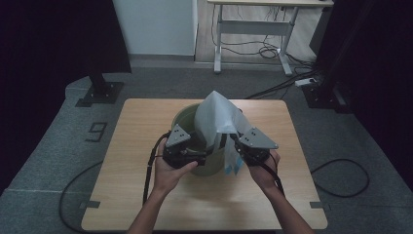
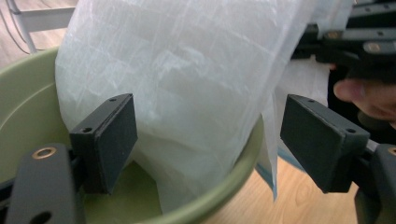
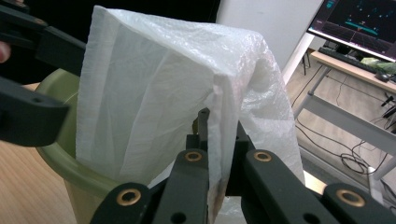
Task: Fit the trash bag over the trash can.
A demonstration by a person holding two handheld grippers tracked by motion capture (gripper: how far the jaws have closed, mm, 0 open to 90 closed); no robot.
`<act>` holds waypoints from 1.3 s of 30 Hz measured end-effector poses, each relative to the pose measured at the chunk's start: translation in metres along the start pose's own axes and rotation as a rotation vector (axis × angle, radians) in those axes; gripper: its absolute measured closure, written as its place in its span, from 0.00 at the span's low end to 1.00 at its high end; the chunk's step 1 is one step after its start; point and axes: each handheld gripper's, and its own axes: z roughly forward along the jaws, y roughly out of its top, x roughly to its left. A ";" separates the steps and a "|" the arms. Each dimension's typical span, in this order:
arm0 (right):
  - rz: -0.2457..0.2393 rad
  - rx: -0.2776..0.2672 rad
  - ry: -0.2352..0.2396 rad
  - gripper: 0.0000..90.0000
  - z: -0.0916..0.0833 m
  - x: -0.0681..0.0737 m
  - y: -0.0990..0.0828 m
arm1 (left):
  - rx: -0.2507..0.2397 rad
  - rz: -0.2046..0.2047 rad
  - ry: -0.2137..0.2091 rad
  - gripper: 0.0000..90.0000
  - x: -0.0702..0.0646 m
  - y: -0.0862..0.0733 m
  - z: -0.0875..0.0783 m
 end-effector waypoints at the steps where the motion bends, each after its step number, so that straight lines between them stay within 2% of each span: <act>1: 0.001 0.001 0.001 0.98 0.000 0.000 0.000 | -0.002 -0.002 0.007 0.21 -0.001 0.001 0.002; 8: 0.000 0.003 0.002 0.98 0.000 0.000 -0.001 | -0.006 0.009 0.065 0.22 -0.007 0.009 0.013; 10: 0.001 0.001 0.001 0.98 -0.001 -0.001 -0.001 | -0.005 0.009 0.085 0.25 -0.006 0.011 0.014; 12: 0.006 0.002 0.002 0.98 -0.002 -0.002 -0.002 | 0.000 0.000 0.095 0.37 -0.004 0.012 0.015; 16: 0.015 0.000 0.013 0.98 -0.002 -0.001 -0.006 | 0.001 0.010 0.041 0.67 -0.002 0.013 0.017; 18: 0.037 -0.003 0.038 0.96 -0.002 -0.001 -0.008 | 0.001 0.006 0.008 0.80 -0.001 0.014 0.018; 20: 0.059 -0.006 0.054 0.87 -0.003 0.000 -0.010 | 0.007 0.006 -0.011 0.90 -0.001 0.014 0.019; 22: 0.073 -0.013 0.059 0.72 -0.005 0.004 -0.015 | 0.007 0.001 -0.013 0.97 0.000 0.015 0.018; 23: 0.081 -0.019 0.061 0.66 -0.007 0.006 -0.018 | -0.004 -0.006 -0.009 0.99 0.003 0.015 0.016; 24: 0.095 -0.034 0.045 0.55 -0.011 0.012 -0.025 | -0.011 -0.011 -0.004 1.00 0.004 0.015 0.014; 27: 0.134 -0.041 0.009 0.41 -0.016 0.023 -0.042 | -0.024 -0.023 0.013 1.00 0.008 0.016 0.010; 29: 0.175 -0.045 -0.012 0.36 -0.018 0.033 -0.053 | -0.027 -0.022 0.018 1.00 0.007 0.017 0.009; 32: 0.183 -0.027 -0.055 0.32 -0.015 0.046 -0.072 | -0.033 -0.016 0.021 1.00 0.007 0.018 0.005; 34: 0.198 -0.015 -0.081 0.31 -0.011 0.048 -0.081 | -0.043 -0.027 0.016 1.00 0.008 0.019 0.002; 36: 0.231 0.016 -0.079 0.29 -0.004 0.049 -0.090 | -0.047 -0.027 0.015 1.00 0.009 0.020 -0.001; 39: 0.237 0.045 -0.088 0.29 0.004 0.050 -0.099 | -0.048 -0.027 0.011 1.00 0.010 0.021 -0.005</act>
